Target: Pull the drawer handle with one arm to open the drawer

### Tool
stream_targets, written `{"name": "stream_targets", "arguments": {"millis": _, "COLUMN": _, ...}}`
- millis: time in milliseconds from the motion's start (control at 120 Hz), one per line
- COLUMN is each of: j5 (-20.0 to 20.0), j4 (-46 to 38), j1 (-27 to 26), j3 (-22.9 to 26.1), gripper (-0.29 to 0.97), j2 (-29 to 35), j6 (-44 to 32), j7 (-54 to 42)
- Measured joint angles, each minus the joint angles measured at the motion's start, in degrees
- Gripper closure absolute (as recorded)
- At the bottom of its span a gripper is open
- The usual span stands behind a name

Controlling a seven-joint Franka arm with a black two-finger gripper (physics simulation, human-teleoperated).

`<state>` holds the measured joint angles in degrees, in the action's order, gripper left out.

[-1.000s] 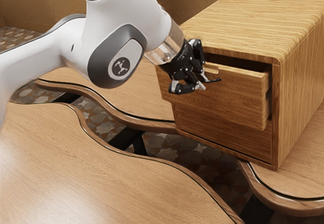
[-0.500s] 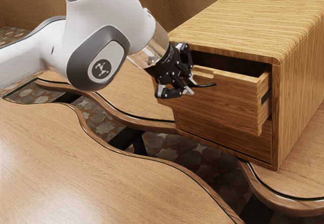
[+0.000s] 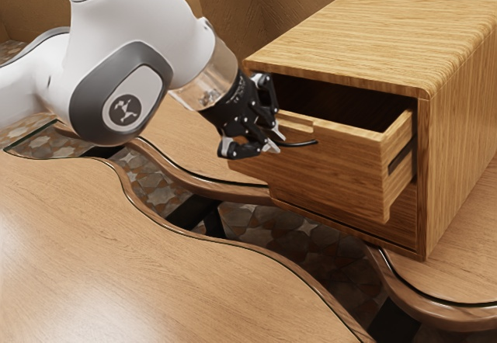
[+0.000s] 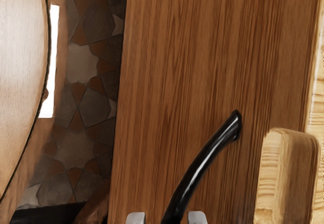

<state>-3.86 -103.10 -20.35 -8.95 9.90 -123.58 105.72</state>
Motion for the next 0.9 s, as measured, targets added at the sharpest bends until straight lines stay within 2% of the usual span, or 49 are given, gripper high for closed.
{"name": "stream_targets", "arguments": {"millis": 358, "j5": 0.03, "j4": -4.63, "j1": 0.52, "j3": 2.68, "gripper": 0.71, "j2": 4.21, "j6": 0.3, "j7": 0.06}}
{"name": "stream_targets", "arguments": {"millis": 900, "j5": 0.05, "j4": -12.61, "j1": 0.4, "j3": 3.1, "gripper": 0.71, "j2": 12.75, "j6": 0.77, "j7": 0.24}}
